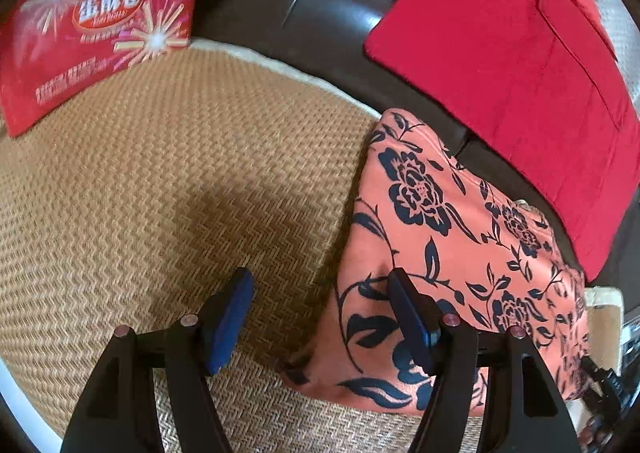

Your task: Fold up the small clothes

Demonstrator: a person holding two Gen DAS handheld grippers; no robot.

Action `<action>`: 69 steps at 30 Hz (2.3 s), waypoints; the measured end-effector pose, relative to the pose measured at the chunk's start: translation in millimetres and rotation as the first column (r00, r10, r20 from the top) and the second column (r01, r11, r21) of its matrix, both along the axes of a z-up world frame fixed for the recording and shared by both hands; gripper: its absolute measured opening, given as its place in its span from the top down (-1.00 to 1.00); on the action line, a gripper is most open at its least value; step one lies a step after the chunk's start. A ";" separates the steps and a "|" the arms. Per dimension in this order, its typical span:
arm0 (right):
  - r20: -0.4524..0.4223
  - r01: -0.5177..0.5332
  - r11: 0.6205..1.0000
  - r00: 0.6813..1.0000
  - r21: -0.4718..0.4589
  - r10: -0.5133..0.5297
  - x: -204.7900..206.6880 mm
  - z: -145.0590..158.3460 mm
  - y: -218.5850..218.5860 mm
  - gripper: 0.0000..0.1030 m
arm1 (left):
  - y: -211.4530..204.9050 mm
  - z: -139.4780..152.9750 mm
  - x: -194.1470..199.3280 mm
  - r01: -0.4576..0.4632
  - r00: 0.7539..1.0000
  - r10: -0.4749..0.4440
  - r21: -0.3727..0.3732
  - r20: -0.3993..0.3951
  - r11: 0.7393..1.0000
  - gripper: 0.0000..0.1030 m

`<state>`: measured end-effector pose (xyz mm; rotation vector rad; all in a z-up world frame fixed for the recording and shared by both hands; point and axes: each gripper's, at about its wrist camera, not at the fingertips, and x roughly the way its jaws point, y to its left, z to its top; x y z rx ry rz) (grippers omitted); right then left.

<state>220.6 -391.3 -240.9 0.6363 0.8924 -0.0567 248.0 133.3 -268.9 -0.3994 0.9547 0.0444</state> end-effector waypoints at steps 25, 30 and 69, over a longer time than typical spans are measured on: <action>-0.050 -0.006 0.957 0.999 -0.289 -0.009 -28.8 -6.1 40.7 0.35 | -29.8 -3.2 -8.7 0.213 0.977 -0.208 0.291 -0.047 0.933 0.53; 0.079 0.096 0.979 0.993 -0.181 -0.083 -43.0 18.5 20.0 0.30 | -18.3 21.7 -18.6 0.132 0.987 -0.151 0.256 0.056 0.957 0.28; -0.058 -0.205 0.927 0.979 -0.314 0.196 40.2 -14.8 117.8 0.30 | -145.1 -18.1 -13.3 0.435 0.896 -0.439 0.349 -0.071 0.830 -0.24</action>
